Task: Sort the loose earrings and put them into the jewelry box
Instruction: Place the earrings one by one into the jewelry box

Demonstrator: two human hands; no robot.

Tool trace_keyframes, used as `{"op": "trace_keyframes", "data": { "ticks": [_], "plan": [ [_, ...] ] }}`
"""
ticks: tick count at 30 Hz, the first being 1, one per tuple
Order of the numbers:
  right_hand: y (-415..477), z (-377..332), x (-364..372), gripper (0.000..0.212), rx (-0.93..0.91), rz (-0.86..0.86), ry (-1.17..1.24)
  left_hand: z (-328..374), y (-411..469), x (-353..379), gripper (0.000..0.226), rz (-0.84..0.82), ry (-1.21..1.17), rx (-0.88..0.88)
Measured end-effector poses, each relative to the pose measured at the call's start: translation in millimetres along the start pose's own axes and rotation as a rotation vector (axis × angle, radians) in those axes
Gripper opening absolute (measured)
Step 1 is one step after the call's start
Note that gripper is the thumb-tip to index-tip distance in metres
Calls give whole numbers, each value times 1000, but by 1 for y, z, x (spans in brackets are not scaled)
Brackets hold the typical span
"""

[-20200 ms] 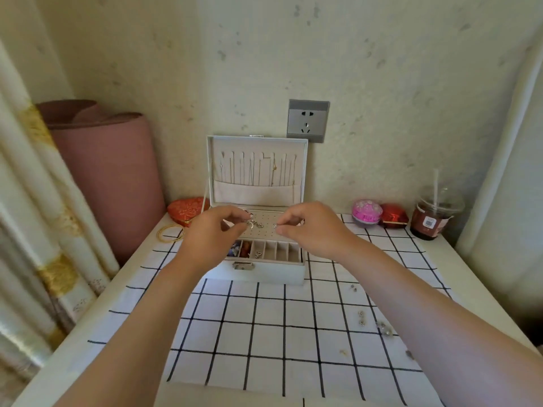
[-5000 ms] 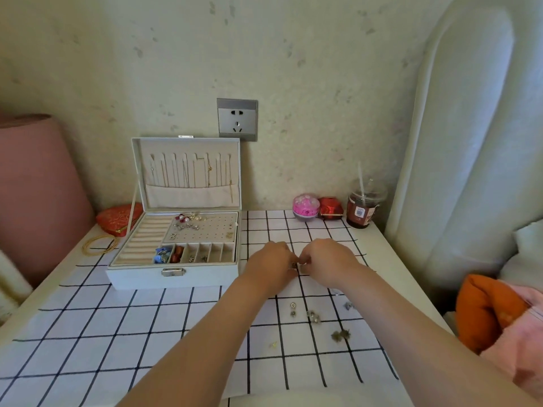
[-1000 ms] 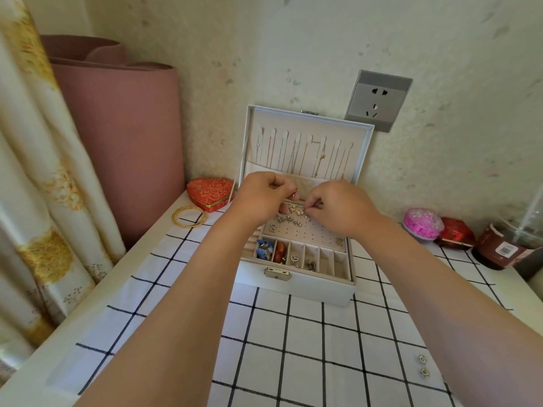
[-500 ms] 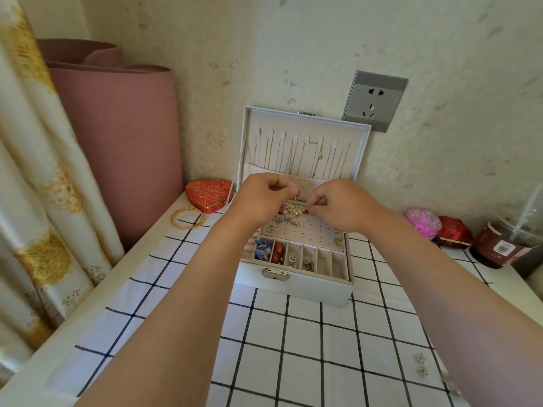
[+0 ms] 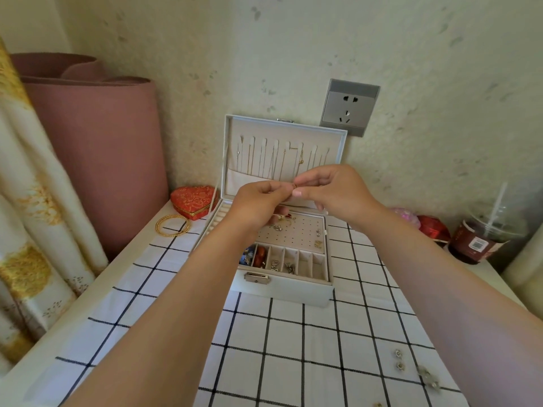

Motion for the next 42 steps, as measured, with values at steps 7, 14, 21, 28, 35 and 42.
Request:
{"op": "trace_keyframes", "data": {
  "ticks": [7, 14, 21, 28, 35, 42],
  "plan": [
    [4, 17, -2, 13, 108, 13, 67, -4, 3, 8, 8, 9, 110, 77],
    [8, 32, 8, 7, -2, 42, -557, -17, 11, -2, 21, -160, 1004, 336],
    [6, 31, 21, 7, -69, 73, -784, -25, 9, 0, 24, -276, 1121, 399],
    [7, 33, 26, 10, -132, 95, -855, -25, 10, -3, 25, -300, 1073, 374],
    [9, 35, 20, 13, -71, -35, -757, -26, 11, -3, 33, -305, 1083, 378],
    [3, 31, 14, 23, -36, -79, -734, -25, 10, -2, 35, -288, 1062, 401]
  ]
}}
Point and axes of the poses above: each hand's wrist, its own y-axis towards the middle knuckle, its own x-axis out of the palm, z = x × y, the point moved 3 cm from there along y, towards the middle knuckle, and after that the axes turned 10 degrees about x, right-handed, at the moved point
